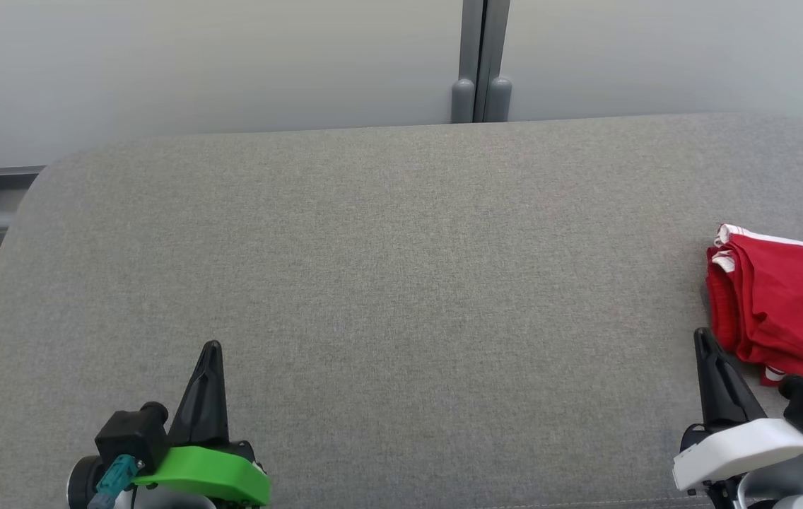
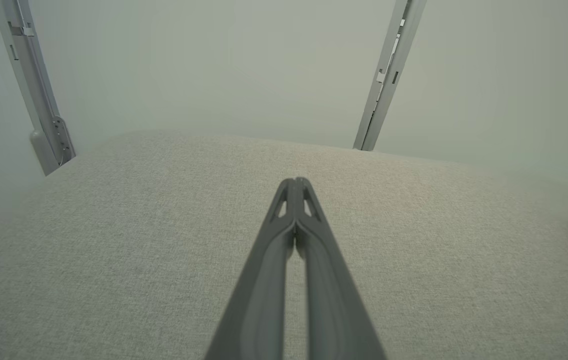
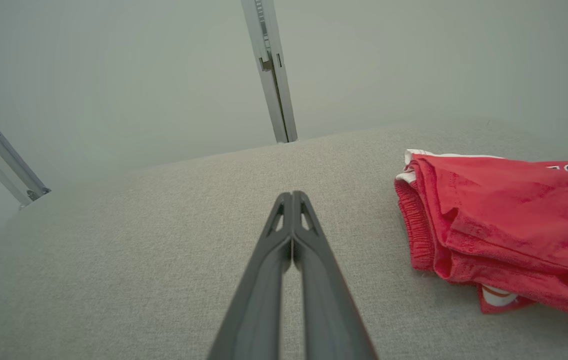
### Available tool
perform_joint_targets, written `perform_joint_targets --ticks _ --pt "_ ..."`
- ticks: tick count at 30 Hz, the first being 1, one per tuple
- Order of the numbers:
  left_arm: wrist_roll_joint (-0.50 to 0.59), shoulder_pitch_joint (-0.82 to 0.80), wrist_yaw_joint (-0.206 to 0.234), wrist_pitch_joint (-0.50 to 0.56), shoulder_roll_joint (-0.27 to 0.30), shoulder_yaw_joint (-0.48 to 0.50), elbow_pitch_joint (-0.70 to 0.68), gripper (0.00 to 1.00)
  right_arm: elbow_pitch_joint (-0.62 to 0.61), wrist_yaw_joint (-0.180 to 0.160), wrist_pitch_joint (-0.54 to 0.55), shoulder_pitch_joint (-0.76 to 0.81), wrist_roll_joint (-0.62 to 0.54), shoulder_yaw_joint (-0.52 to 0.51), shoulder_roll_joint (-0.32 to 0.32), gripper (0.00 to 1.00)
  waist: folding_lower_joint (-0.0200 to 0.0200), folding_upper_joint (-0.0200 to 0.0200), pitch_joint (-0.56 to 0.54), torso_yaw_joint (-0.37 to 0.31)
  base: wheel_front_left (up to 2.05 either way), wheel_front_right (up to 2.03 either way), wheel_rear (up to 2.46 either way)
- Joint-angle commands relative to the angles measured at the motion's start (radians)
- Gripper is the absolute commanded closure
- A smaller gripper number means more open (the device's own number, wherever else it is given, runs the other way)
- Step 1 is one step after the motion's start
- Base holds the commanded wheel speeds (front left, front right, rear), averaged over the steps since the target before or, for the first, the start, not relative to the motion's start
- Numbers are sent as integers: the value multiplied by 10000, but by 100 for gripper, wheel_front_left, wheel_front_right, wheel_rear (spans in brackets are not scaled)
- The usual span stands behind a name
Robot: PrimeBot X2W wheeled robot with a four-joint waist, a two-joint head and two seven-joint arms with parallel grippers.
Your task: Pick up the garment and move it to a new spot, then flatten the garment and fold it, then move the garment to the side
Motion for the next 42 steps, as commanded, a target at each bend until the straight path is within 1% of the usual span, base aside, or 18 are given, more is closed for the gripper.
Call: perform_joint_targets --ticks 1,10,11,27,42 --pt "-428 -204 -103 -12 -13 34 -131 100 -10 -3 176 -285 486 -189 -122 100 0 0 1 -7 0 0 0" --pt "-1917 -401 -423 -19 -196 -3 69 100 504 -3 967 -633 2129 -796 -288 100 0 0 8 -50 0 0 0" --pt "-1917 -401 -423 -19 -196 -3 69 100 504 -3 967 -633 2129 -796 -288 100 0 0 8 -50 0 0 0" --pt "-4221 -669 -910 -32 -484 -63 345 100 1295 -5 2205 -1172 4642 -1761 -520 100 0 0 20 -127 0 0 0" --pt "-6037 -861 -1282 -43 -720 -109 530 100 1923 -4 3208 -1612 6606 -2551 -690 100 0 0 32 -200 0 0 0"
